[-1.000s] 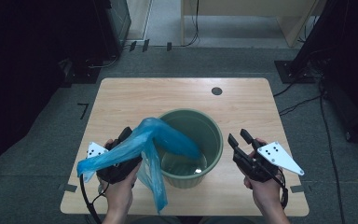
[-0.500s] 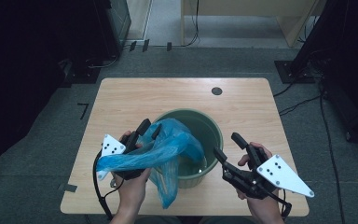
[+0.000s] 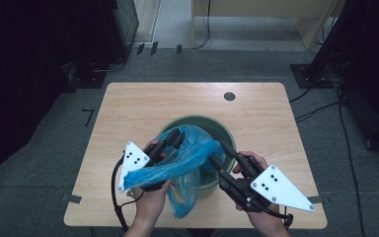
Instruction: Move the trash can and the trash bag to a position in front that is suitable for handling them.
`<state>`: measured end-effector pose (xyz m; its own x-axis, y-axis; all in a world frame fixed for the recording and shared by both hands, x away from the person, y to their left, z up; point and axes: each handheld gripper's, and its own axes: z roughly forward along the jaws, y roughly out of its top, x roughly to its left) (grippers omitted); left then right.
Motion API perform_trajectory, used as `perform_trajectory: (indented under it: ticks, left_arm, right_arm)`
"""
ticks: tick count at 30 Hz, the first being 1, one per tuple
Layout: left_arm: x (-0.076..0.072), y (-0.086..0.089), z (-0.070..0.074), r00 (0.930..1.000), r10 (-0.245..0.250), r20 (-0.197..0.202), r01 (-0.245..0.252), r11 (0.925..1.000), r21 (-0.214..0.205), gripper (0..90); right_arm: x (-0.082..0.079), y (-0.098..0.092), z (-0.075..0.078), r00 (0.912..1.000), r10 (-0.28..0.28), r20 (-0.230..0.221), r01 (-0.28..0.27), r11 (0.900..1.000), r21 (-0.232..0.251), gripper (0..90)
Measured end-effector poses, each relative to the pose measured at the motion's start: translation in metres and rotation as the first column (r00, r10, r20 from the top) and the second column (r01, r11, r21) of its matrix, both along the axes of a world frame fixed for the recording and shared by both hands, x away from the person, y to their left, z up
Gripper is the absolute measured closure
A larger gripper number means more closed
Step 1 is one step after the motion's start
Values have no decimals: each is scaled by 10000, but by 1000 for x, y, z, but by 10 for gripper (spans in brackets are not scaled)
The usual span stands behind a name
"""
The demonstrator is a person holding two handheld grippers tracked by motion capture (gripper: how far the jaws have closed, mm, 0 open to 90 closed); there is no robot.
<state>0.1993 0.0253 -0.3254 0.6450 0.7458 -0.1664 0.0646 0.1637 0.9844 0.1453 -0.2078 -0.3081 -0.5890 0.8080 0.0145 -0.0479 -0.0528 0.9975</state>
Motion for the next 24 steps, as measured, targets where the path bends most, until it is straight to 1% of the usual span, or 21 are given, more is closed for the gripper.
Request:
perform_trajectory:
  ticks: [1, 2, 4, 5, 6, 9, 10, 13, 14, 15, 16, 17, 18, 19, 20, 23, 24]
  left_arm:
    - [0, 1, 0, 10000, 10, -3, -10, 10000, -31, 756]
    - [1, 4, -1, 10000, 30, -47, -30, 10000, -91, 756]
    - [2, 6, -2, 9999, 102, -75, -103, 9999, -78, 755]
    - [2, 8, -3, 9999, 113, -90, -114, 9999, -112, 741]
    - [2, 10, -4, 9998, 167, -132, -168, 9998, -129, 741]
    - [3, 15, -7, 9992, 299, -268, -304, 9994, -186, 696]
    - [3, 17, -8, 9990, 313, -313, -319, 9993, -198, 668]
    - [4, 24, -11, 9982, 456, -390, -462, 9988, -159, 668]
    - [4, 26, -11, 9982, 471, -379, -477, 9988, -137, 675]
    - [4, 28, -12, 9982, 464, -376, -468, 9988, -118, 726]
    - [4, 30, -12, 9982, 478, -373, -482, 9988, -116, 756]
    - [4, 32, -12, 9982, 479, -368, -485, 9987, -148, 756]
    - [4, 34, -12, 9983, 462, -364, -468, 9988, -150, 784]
    - [4, 38, -13, 9986, 417, -329, -424, 9989, -191, 848]
    - [4, 38, -13, 9986, 417, -329, -424, 9989, -191, 868]
    - [0, 42, -14, 9991, 340, -245, -346, 9991, -250, 872]
    - [-6, 43, -16, 9998, 180, -128, -185, 9993, -331, 782]
  right_arm:
    - [3, 2, 0, 9996, -221, -173, 222, 9997, 69, 872]
    - [4, 2, 0, 9994, -221, -276, 225, 9997, 133, 900]
    - [5, 2, 0, 9992, -224, -318, 228, 9996, 136, 900]
    - [7, 1, -1, 9980, -568, -264, 570, 9984, 57, 900]
    - [7, 1, -1, 9980, -568, -264, 570, 9984, 57, 900]
    - [11, -4, -1, 9946, -949, -423, 963, 9948, 325, 900]
    - [14, -8, 0, 9921, -1184, -422, 1204, 9916, 483, 900]
    - [16, -12, 0, 9901, -1330, -452, 1356, 9889, 603, 900]
    - [17, -14, 0, 9888, -1414, -482, 1445, 9872, 677, 900]
    - [19, -17, -1, 9877, -1470, -536, 1507, 9859, 724, 900]
    - [19, -18, -1, 9877, -1463, -559, 1503, 9857, 766, 900]
    - [19, -18, -1, 9877, -1463, -559, 1503, 9857, 766, 900]
    - [20, -19, -2, 9874, -1481, -557, 1522, 9853, 780, 900]
    - [20, -22, -2, 9871, -1483, -600, 1530, 9848, 824, 900]
    - [20, -23, -3, 9865, -1528, -591, 1574, 9840, 831, 900]
    - [21, -25, -4, 9852, -1596, -625, 1648, 9824, 884, 900]
    - [21, -27, -5, 9844, -1634, -656, 1691, 9813, 925, 900]
